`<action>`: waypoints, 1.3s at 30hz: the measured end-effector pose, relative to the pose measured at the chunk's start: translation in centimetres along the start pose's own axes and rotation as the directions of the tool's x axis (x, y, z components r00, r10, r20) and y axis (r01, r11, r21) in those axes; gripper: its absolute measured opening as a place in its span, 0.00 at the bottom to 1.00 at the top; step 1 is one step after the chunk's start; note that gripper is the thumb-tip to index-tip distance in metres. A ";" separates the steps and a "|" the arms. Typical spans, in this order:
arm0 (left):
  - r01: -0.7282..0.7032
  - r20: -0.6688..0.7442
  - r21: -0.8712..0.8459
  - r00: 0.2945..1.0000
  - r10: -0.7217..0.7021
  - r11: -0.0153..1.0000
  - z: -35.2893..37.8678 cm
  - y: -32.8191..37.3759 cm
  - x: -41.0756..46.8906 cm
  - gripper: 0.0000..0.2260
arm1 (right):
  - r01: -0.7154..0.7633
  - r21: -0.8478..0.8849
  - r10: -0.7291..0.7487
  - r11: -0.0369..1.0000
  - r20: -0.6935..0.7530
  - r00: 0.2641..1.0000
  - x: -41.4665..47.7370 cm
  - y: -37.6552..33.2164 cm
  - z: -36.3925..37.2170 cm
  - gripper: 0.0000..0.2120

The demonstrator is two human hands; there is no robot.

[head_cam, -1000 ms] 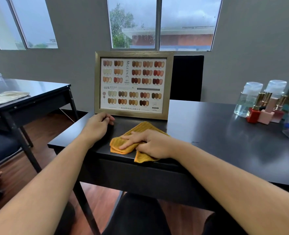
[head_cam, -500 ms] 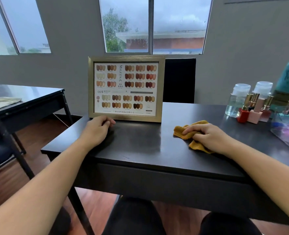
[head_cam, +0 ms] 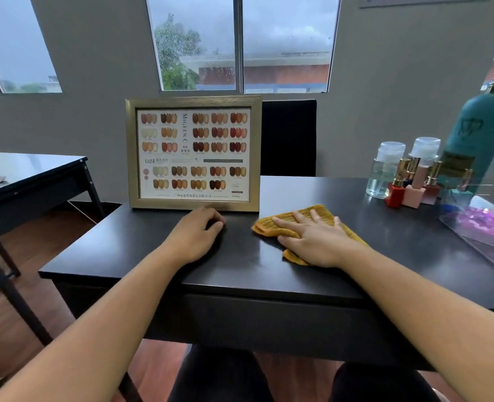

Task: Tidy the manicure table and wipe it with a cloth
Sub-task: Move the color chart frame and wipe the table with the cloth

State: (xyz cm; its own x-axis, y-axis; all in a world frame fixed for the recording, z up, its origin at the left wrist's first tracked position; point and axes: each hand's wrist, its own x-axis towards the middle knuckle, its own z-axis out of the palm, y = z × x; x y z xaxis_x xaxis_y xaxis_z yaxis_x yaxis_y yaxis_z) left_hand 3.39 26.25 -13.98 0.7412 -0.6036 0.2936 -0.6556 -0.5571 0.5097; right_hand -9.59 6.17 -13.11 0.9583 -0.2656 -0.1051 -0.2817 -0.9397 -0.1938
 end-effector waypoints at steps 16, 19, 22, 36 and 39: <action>0.048 -0.036 -0.066 0.998 -0.051 0.997 0.0 -0.5 0.1 0.09 | -0.160 -0.019 0.160 0.987 -0.003 0.987 0.5 6.4 -1.5 0.28; 0.057 -0.047 -0.085 0.997 -0.061 0.995 0.1 -0.6 0.2 0.08 | -0.075 0.000 0.075 0.997 0.022 0.997 1.1 2.4 -0.4 0.29; 0.067 -0.067 -0.109 0.995 -0.074 0.992 0.0 -0.7 0.1 0.08 | 0.089 -0.011 -0.088 0.996 0.047 0.995 -0.6 -0.8 0.9 0.25; -0.006 -0.016 0.045 1.000 0.007 0.999 0.3 -0.7 0.1 0.08 | -0.088 0.002 0.088 0.996 -0.015 0.996 -3.0 10.2 -1.5 0.22; -0.005 -0.024 0.058 1.000 0.007 0.998 0.3 -0.6 0.1 0.08 | -0.212 -0.009 0.212 0.977 -0.021 0.977 -0.2 8.5 -1.7 0.24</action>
State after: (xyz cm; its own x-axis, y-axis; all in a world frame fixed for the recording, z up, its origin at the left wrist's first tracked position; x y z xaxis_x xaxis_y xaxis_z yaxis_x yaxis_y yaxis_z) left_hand 3.79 26.35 -14.55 0.7401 -0.5936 0.3160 -0.6667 -0.5863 0.4602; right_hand -12.14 -2.15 -13.06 0.8778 -0.4630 -0.1229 -0.4779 -0.8640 -0.1585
